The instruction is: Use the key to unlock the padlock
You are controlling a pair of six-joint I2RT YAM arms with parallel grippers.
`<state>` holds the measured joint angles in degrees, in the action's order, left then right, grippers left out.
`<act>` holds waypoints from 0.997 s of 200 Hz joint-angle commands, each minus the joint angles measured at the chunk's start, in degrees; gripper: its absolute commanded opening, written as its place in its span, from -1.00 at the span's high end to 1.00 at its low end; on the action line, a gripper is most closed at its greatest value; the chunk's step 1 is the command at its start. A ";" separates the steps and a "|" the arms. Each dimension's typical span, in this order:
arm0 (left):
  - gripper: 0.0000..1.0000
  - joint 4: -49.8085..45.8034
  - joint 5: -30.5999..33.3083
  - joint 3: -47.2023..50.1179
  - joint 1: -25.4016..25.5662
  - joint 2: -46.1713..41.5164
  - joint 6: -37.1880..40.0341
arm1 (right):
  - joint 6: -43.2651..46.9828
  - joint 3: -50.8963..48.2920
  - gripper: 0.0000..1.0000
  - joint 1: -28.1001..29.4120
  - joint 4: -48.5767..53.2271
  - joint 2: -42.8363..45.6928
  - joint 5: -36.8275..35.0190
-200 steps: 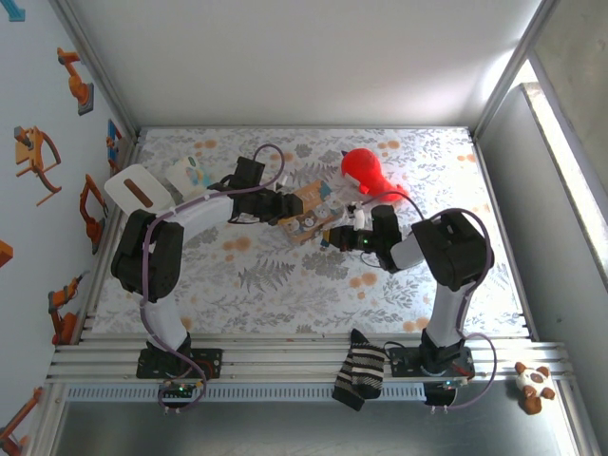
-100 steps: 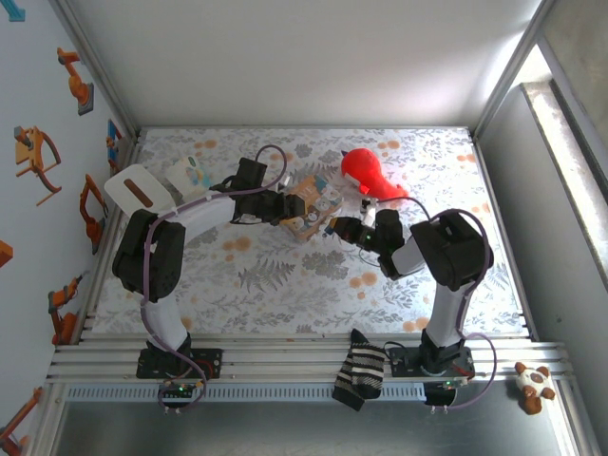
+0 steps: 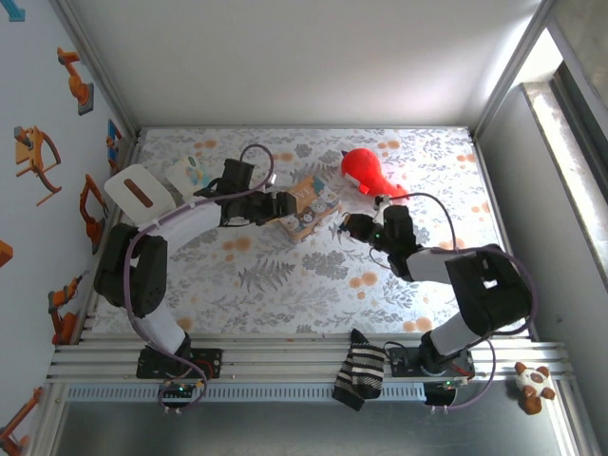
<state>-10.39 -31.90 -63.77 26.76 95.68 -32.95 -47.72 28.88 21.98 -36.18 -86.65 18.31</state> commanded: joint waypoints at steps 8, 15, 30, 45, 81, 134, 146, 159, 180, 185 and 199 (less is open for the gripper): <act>-0.47 -0.47 3.92 2.62 -4.22 -9.06 2.72 | 4.43 1.38 1.00 0.00 24.98 7.05 -3.80; -0.48 -0.74 4.68 3.21 -5.24 -10.56 3.26 | 4.23 1.35 1.00 0.00 27.82 8.30 -4.62; -0.49 -1.12 6.41 4.53 -7.31 -13.40 4.14 | 4.40 1.70 1.00 -0.09 32.90 9.72 -6.06; -0.49 -1.75 8.23 5.68 -9.00 -15.66 4.88 | 3.97 1.34 1.00 -0.09 34.32 10.10 -6.66; -0.50 -4.06 14.01 8.23 -11.19 -20.63 7.85 | 3.16 1.41 1.00 -0.09 33.62 7.09 -6.53; -0.57 -3.26 22.11 13.84 -12.02 -28.96 8.49 | 3.24 3.61 0.64 -0.09 34.95 3.23 -6.53; -0.58 -3.57 23.89 14.73 -12.00 -29.98 8.77 | 3.60 4.09 0.48 -0.16 36.37 4.19 -7.59; -0.59 -3.82 25.54 15.25 -12.14 -30.87 9.26 | 4.90 5.09 0.28 -0.18 39.15 5.78 -9.49; -0.61 -4.57 28.24 15.30 -12.22 -32.11 9.74 | 7.49 7.49 0.05 -0.87 45.01 8.37 -11.57; -0.62 -4.46 28.84 15.40 -12.18 -32.45 9.74 | 8.12 7.94 0.00 -1.01 46.42 9.07 -12.17; -0.66 -3.79 30.70 15.60 -12.26 -33.33 9.77 | 9.66 9.05 -0.09 -1.20 49.54 11.33 -14.02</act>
<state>-14.24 -6.02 -48.95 14.96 64.75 -24.86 -41.65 34.46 21.47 5.52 -79.48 9.26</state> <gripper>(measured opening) 0.816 0.512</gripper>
